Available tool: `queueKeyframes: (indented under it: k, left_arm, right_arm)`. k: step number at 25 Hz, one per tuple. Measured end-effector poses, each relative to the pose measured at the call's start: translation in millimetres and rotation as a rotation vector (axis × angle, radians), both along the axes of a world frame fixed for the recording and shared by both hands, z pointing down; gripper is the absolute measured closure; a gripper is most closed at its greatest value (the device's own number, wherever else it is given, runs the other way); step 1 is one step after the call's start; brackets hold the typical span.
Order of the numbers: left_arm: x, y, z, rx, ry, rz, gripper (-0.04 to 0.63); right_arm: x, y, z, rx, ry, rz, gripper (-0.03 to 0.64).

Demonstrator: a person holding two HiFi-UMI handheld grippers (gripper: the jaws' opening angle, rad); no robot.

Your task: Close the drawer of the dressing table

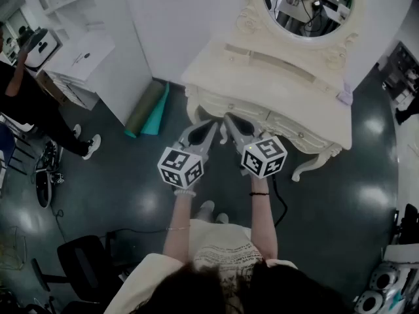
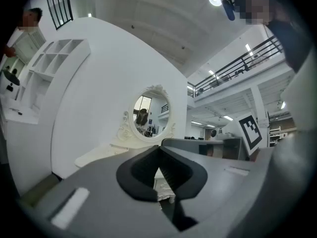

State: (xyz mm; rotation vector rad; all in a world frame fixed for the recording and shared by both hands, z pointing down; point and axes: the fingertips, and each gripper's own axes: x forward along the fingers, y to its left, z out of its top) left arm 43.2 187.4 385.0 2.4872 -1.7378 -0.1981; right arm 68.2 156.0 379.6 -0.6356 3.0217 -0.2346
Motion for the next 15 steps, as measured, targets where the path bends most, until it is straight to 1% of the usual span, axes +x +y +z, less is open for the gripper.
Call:
queueKeyframes:
  k: [7, 11, 15]
  left_arm:
    - [4, 5, -2, 0.008, 0.012, -0.001, 0.595]
    - [9, 6, -5, 0.014, 0.002, 0.008, 0.595]
    - [10, 7, -9, 0.018, -0.001, 0.002, 0.595]
  right_arm:
    - [6, 6, -1, 0.004, 0.003, 0.002, 0.614]
    - [12, 4, -4, 0.010, -0.003, 0.020, 0.614]
    - [14, 5, -7, 0.014, -0.007, 0.014, 0.614]
